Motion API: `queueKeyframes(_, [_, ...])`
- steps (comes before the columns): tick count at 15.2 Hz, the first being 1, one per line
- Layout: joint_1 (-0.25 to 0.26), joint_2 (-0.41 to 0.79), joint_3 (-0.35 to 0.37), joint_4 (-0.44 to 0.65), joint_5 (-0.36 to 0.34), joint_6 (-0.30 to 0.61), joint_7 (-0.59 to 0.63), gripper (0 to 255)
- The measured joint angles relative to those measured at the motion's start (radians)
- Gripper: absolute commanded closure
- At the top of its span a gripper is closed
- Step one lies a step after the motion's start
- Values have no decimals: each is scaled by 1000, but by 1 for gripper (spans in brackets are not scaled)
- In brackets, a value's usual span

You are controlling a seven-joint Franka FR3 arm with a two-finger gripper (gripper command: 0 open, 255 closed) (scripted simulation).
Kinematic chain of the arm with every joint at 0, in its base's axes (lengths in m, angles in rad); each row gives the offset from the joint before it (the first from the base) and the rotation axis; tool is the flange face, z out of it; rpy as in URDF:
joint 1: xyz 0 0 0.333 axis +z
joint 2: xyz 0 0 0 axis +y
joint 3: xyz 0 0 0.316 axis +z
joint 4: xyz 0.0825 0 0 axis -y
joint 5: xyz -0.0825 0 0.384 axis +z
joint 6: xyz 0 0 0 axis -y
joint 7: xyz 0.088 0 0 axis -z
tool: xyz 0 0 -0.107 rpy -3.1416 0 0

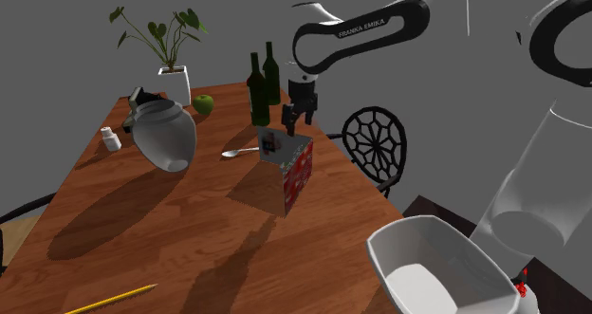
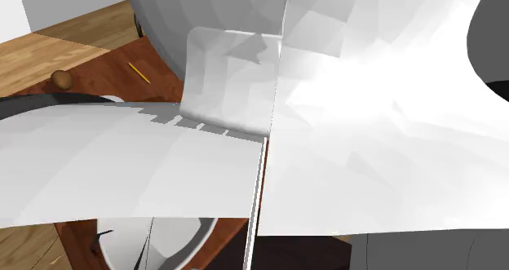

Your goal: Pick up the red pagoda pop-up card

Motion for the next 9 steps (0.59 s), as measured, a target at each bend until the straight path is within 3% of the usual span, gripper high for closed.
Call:
queueKeyframes(4, [14, 121, 8, 112, -39, 10, 28, 0])
queueKeyframes(9, [16, 140, 8, 68, -45, 73, 32, 0])
